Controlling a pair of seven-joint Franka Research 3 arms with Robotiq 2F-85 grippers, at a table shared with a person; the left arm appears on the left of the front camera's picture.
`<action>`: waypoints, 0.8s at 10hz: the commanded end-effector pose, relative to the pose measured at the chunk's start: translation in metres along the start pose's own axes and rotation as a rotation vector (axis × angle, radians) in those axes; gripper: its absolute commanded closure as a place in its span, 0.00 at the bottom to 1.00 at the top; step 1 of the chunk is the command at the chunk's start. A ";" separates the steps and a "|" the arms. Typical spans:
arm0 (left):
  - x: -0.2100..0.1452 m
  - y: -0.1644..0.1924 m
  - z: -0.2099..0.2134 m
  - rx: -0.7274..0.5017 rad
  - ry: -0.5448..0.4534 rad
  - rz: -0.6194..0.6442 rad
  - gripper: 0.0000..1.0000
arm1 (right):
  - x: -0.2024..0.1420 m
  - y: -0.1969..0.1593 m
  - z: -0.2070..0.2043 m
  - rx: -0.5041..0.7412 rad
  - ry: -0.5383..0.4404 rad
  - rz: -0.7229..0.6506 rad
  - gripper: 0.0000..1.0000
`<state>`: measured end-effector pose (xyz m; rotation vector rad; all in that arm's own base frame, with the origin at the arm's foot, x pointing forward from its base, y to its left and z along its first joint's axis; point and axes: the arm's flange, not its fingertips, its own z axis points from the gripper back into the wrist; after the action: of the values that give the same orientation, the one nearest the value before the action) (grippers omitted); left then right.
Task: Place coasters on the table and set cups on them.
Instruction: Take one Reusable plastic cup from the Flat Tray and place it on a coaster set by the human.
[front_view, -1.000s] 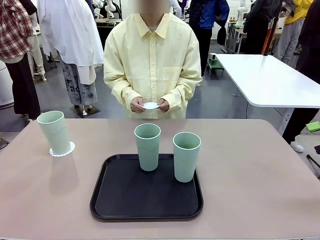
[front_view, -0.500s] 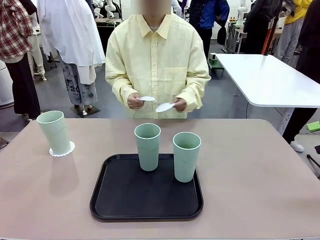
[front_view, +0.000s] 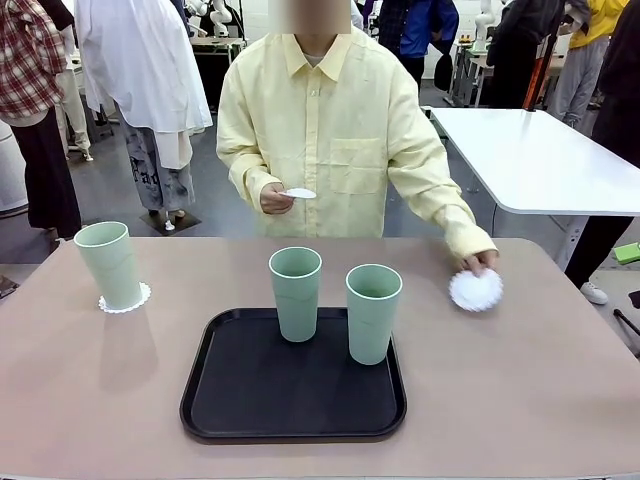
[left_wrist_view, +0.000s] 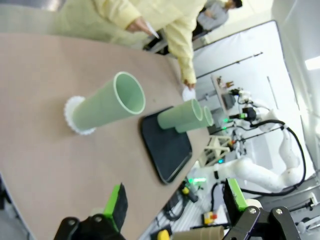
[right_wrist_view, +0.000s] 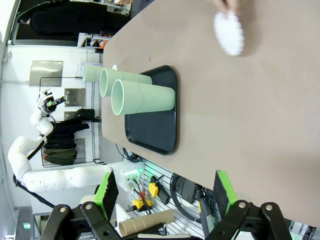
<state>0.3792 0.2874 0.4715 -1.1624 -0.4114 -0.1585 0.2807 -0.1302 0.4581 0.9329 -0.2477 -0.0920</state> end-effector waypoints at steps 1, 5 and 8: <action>-0.001 -0.001 0.001 -0.006 -0.004 -0.001 0.00 | 0.002 -0.001 -0.001 0.029 -0.008 0.017 0.00; -0.001 -0.001 0.001 -0.006 -0.004 -0.001 0.00 | 0.002 -0.001 -0.001 0.029 -0.008 0.017 0.00; -0.001 -0.001 0.001 -0.006 -0.004 -0.001 0.00 | 0.002 -0.001 -0.001 0.029 -0.008 0.017 0.00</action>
<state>0.3793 0.2873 0.4715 -1.1624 -0.4112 -0.1588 0.2807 -0.1302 0.4581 0.9329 -0.2477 -0.0920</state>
